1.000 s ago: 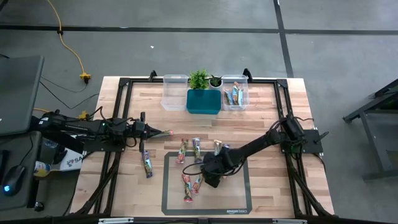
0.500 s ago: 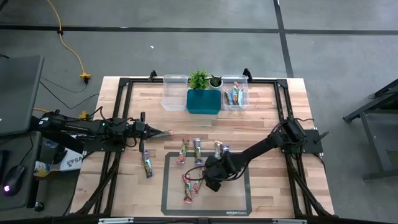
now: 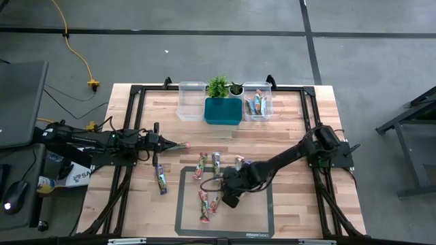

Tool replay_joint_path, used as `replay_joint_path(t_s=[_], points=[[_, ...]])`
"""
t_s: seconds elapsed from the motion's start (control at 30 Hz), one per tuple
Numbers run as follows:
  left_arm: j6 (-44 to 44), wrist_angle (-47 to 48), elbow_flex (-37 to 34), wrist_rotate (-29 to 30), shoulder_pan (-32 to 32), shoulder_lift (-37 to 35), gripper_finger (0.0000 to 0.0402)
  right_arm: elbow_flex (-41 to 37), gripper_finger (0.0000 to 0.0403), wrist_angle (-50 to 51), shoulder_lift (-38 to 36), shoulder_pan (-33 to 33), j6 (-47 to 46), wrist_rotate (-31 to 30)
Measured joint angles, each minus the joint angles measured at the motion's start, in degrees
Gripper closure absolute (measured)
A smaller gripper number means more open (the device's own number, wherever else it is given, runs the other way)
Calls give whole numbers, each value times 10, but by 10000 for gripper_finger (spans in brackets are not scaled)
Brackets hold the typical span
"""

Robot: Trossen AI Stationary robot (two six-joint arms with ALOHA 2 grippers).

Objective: Pick and place Granola Bars by type
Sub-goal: Put the yellow granola bar into the right transparent bin

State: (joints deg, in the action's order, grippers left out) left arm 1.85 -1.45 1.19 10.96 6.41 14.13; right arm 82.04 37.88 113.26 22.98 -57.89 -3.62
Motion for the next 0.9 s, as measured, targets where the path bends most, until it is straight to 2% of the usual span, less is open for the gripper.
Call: replay_joint_path(t_s=[0.27,0.77,0.9], points=[[0,0,0,0,0,0,400,0,350,-87,-51,-25,39,-17],[0,0,0,0,0,0,400,1,350,-282,-133,-88,162,-192],[0,0,0,0,0,0,400,1,350,-340,-157,-116,208,-206]])
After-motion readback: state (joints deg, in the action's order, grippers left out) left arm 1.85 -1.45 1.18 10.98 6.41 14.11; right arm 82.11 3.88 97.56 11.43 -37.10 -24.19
